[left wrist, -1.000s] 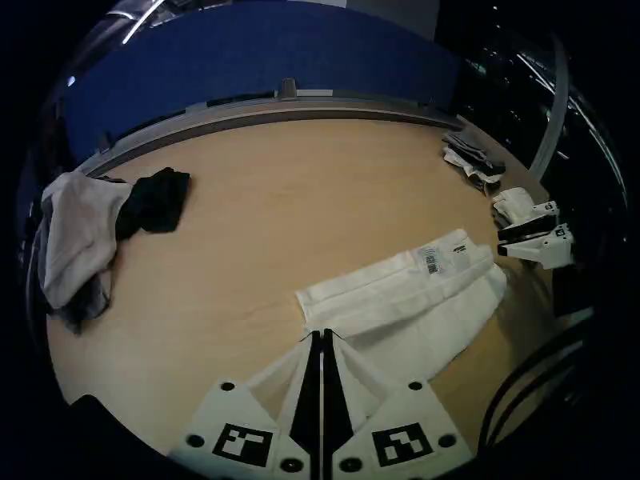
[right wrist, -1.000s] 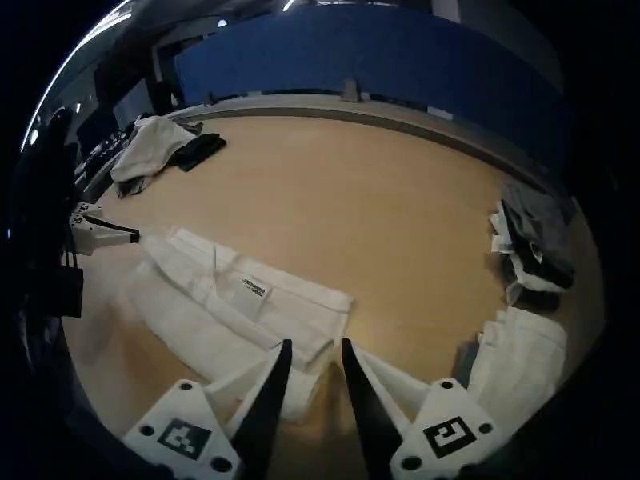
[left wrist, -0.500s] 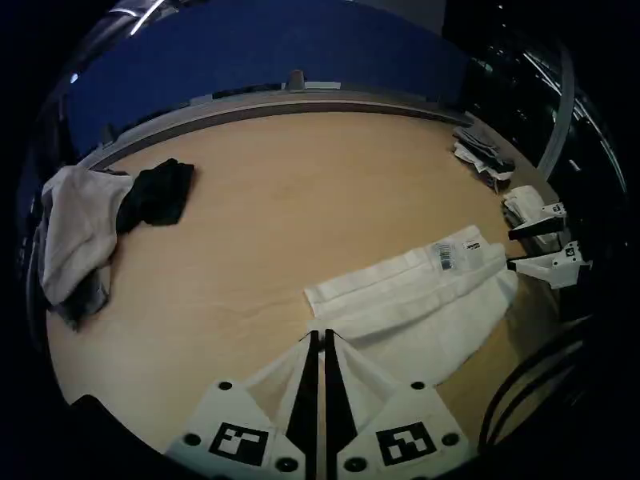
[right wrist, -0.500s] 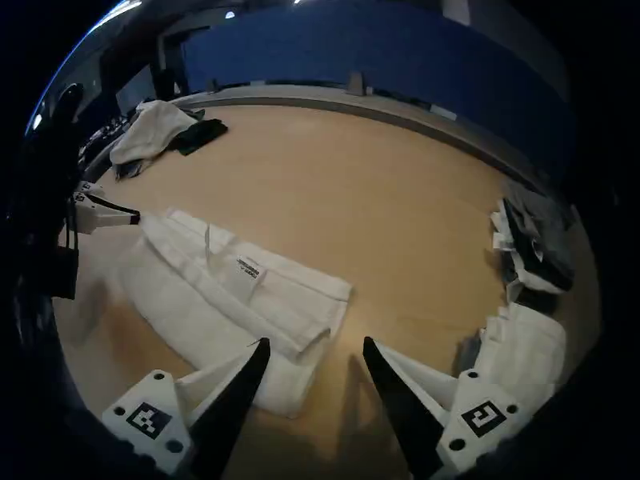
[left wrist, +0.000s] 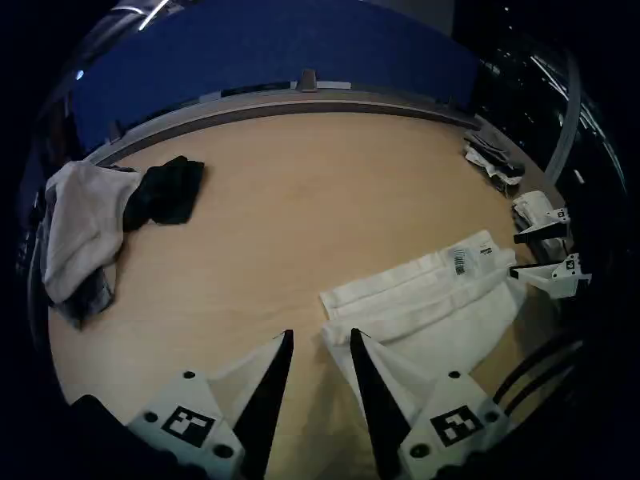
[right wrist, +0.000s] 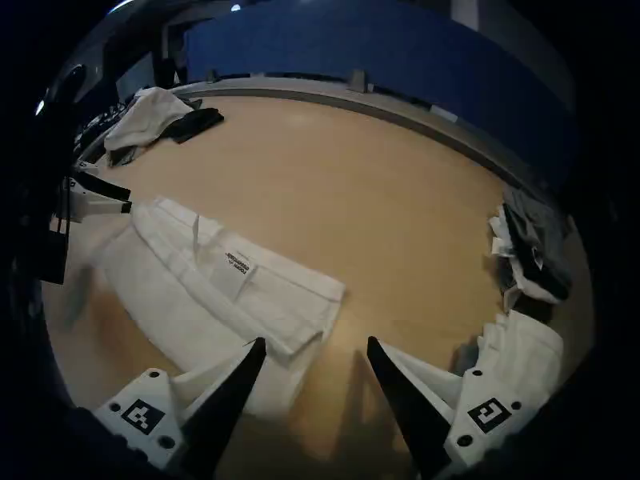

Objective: Fold towel

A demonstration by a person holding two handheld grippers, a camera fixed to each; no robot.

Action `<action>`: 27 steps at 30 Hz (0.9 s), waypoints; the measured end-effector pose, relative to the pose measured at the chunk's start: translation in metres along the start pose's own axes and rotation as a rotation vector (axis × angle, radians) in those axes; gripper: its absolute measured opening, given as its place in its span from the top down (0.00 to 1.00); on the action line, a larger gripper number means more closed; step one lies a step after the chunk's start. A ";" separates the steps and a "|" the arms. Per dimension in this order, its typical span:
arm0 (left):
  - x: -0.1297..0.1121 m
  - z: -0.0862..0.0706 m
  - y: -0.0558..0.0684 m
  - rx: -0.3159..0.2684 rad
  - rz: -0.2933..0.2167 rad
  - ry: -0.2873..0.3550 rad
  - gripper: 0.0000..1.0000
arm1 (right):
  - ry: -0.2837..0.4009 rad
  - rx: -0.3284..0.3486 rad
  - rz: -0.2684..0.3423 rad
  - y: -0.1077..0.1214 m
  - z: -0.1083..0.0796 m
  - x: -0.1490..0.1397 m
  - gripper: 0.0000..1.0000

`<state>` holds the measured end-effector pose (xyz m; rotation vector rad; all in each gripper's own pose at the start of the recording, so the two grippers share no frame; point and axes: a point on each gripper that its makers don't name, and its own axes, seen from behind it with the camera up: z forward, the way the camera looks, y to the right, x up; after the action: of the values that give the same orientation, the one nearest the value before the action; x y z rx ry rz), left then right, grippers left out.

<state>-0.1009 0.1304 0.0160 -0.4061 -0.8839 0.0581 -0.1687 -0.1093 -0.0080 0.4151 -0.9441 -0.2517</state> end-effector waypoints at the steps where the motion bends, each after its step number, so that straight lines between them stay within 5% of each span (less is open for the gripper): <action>1: 0.000 -0.001 0.000 -0.001 -0.002 0.001 0.35 | 0.001 -0.003 -0.001 0.001 0.001 0.001 0.01; 11: -0.001 -0.002 -0.005 0.014 0.025 0.006 0.11 | 0.016 -0.036 -0.019 0.006 0.007 0.014 0.01; 27: 0.005 -0.006 -0.014 0.043 0.039 0.019 0.06 | 0.037 -0.064 -0.026 0.015 0.012 0.029 0.01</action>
<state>-0.0949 0.1165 0.0210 -0.3833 -0.8545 0.1084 -0.1619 -0.1099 0.0263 0.3722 -0.8928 -0.2965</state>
